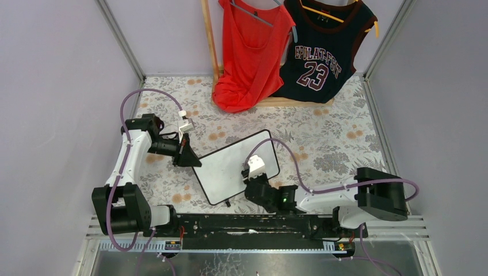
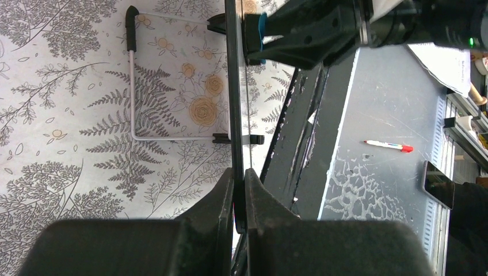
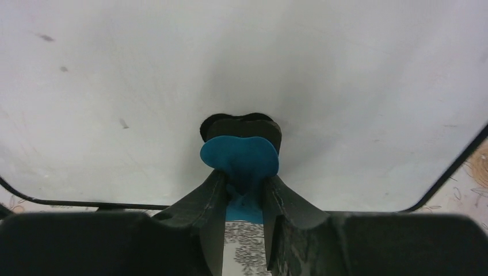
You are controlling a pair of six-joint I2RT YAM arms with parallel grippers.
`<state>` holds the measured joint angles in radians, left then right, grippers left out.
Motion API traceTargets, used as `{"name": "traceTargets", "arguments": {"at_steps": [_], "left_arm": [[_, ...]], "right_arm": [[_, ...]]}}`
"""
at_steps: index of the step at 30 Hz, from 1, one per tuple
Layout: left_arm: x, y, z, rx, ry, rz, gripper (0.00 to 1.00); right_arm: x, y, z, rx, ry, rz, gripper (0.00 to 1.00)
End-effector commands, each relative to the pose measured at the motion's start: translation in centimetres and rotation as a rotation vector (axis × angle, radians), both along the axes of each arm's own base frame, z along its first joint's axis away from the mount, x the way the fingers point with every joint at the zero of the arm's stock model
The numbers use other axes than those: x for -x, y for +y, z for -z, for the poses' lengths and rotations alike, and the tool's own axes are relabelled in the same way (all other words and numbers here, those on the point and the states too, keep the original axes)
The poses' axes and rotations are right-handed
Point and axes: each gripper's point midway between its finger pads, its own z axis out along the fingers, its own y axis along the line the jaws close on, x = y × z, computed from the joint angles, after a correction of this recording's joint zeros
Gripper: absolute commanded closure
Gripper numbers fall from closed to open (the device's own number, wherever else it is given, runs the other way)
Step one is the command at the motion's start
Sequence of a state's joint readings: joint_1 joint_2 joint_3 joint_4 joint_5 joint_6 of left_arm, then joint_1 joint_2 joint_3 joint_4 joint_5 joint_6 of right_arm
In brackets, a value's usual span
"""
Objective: Erase the whiteboard
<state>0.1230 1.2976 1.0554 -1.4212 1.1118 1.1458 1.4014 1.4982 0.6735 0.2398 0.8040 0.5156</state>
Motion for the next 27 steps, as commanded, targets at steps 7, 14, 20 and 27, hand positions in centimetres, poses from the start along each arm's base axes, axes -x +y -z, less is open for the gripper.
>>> {"name": "traceTargets", "arguments": {"at_steps": [7,14,20,27], "left_arm": [[0.6,-0.6,-0.2,0.017,-0.019,0.047,1.00],[0.6,-0.6,-0.2,0.017,-0.016,0.046,1.00],[0.6,-0.6,-0.2,0.016,-0.018,0.047,1.00],[0.5,-0.6,-0.2,0.015,-0.009,0.043,1.00]], "right_arm": [[-4.1,-9.2,-0.6,-0.024,-0.026,0.226,1.00],[-4.6,-10.4,-2.0,-0.020,-0.056,0.254,1.00],[-4.6,-10.5,-6.5,-0.092,-0.084,0.245,1.00],[-4.1,-10.2,-12.8,-0.093,-0.061,0.208,1.00]]}}
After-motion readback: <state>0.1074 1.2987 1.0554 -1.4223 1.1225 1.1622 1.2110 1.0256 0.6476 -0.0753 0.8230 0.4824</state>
